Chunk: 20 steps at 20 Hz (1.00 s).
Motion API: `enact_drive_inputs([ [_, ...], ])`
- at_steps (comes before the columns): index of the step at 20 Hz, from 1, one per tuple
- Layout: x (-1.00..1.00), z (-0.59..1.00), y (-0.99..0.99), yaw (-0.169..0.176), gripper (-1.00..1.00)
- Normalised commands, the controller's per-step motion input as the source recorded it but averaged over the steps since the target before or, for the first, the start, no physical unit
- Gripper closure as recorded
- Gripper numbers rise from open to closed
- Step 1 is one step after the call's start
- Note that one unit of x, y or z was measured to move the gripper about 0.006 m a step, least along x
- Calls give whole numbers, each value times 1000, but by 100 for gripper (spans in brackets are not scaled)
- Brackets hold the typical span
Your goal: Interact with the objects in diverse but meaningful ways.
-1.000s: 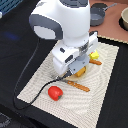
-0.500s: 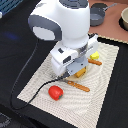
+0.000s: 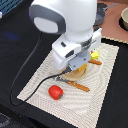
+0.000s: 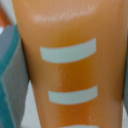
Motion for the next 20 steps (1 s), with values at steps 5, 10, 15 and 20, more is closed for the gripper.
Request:
enact_drive_inputs([
  [5,-854,214,48,30,100],
  [10,-999,-103,-90,53,100],
  [15,-990,-465,-246,38,100],
  [20,-989,-601,-307,41,100],
])
